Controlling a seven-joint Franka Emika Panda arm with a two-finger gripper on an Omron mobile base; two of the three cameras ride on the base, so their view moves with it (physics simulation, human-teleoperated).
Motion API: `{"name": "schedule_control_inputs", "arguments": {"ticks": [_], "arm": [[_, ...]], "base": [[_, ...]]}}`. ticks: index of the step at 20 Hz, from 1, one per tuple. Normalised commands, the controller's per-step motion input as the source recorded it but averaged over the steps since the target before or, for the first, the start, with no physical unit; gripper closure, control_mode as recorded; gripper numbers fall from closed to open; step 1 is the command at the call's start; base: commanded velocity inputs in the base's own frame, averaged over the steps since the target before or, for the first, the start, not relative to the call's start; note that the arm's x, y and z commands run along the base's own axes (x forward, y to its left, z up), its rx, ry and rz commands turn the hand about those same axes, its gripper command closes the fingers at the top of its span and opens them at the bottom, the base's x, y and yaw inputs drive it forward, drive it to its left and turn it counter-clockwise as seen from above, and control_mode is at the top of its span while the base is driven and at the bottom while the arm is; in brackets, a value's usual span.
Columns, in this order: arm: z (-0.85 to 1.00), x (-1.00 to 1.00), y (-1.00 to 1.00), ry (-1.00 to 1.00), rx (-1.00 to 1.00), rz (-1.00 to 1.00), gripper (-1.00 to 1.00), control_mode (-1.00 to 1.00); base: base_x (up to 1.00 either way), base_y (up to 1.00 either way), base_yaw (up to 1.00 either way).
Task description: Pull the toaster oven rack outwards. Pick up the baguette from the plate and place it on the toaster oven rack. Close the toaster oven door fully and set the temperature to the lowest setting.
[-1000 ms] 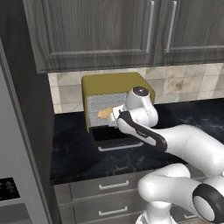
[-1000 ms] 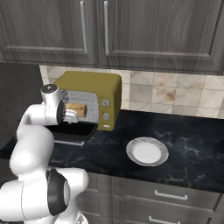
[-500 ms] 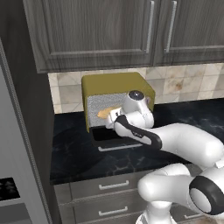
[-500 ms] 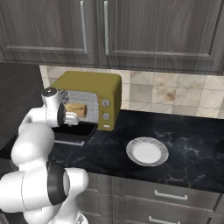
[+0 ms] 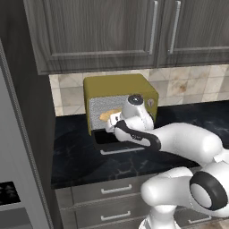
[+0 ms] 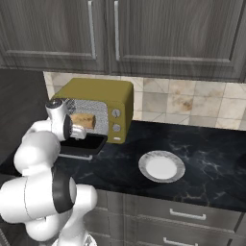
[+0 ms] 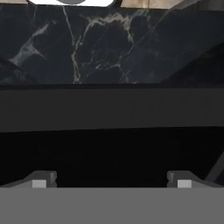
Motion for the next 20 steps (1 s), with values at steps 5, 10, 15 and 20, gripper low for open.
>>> {"name": "schedule_control_inputs", "arguments": {"ticks": [5, 10, 15, 20], "arm": [[-0.13, 0.19, 0.02, 0.00, 0.00, -0.02, -1.00, -1.00], [-0.14, 0.22, 0.01, 0.00, 0.00, -0.01, -1.00, -1.00], [-0.17, 0.21, 0.06, 0.00, -0.02, 0.00, -1.00, -1.00], [-0.19, 0.19, 0.13, 0.00, -0.05, 0.00, -1.00, -1.00]], "base": [[0.00, 0.00, 0.00], [0.00, 0.00, 0.00], [0.00, 0.00, 0.00], [0.00, 0.00, 0.00]]}}
